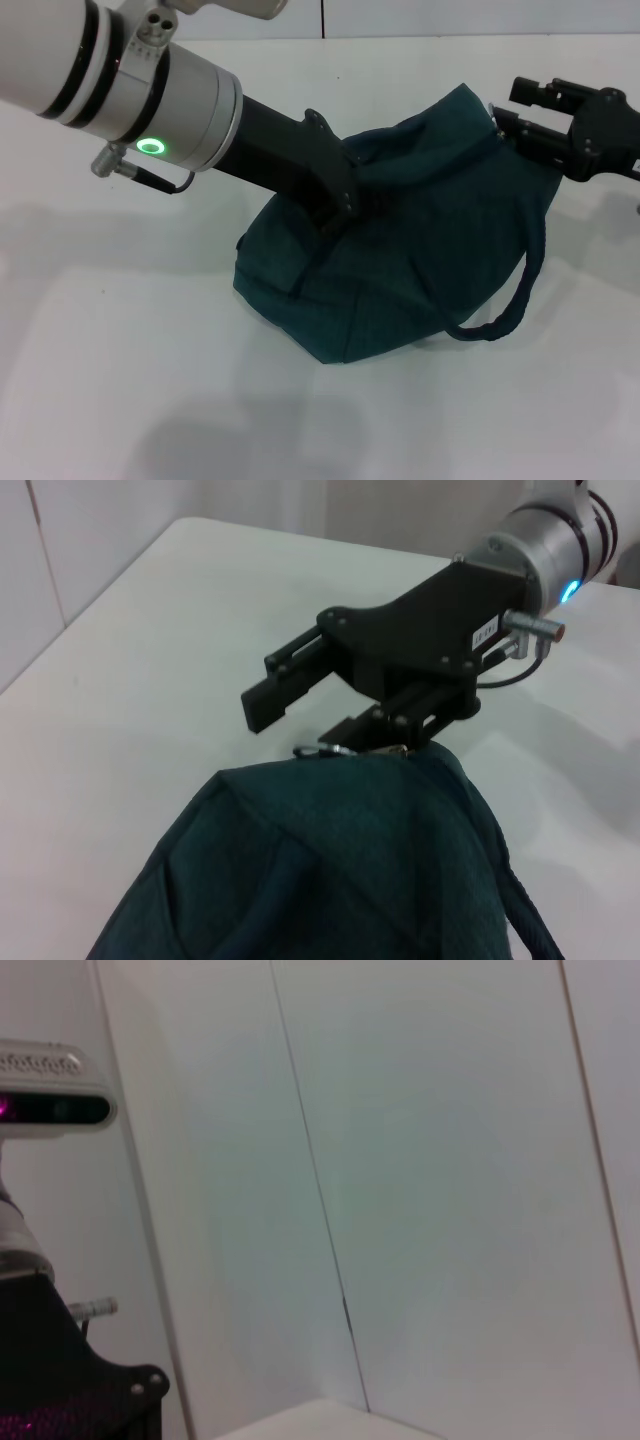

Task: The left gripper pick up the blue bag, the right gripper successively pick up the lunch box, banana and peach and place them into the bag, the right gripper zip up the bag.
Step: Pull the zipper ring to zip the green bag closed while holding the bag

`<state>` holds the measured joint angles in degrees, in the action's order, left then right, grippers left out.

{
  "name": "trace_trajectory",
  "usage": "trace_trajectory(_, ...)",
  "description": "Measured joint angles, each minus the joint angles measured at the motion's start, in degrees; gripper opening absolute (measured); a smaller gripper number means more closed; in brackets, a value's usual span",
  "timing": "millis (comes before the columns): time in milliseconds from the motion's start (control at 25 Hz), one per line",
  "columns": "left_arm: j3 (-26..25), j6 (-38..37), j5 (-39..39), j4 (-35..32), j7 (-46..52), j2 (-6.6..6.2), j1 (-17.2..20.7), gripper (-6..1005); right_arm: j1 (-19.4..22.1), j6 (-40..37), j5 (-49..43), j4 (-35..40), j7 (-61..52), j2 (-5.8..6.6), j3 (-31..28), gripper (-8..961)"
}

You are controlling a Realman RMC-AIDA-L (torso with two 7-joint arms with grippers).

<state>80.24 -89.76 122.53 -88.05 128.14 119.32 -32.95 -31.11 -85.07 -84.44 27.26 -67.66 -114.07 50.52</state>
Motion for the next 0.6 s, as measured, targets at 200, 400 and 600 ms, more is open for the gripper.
trace_trajectory(200,-0.05,0.08,0.0,-0.07,0.0,0.03,-0.01,62,-0.03,1.05,-0.23,0.07,0.34,-0.64,0.72,546)
trace_trajectory(400,-0.09,0.12,-0.02,-0.1,0.01,0.04,-0.01,62,-0.14,1.97,-0.74,0.08,0.4,-0.9,0.81,546)
trace_trajectory(600,-0.09,0.18,-0.02,-0.1,0.0,0.04,-0.01,63,0.28,2.03,-1.28,0.14,0.31,-0.92,0.79,545)
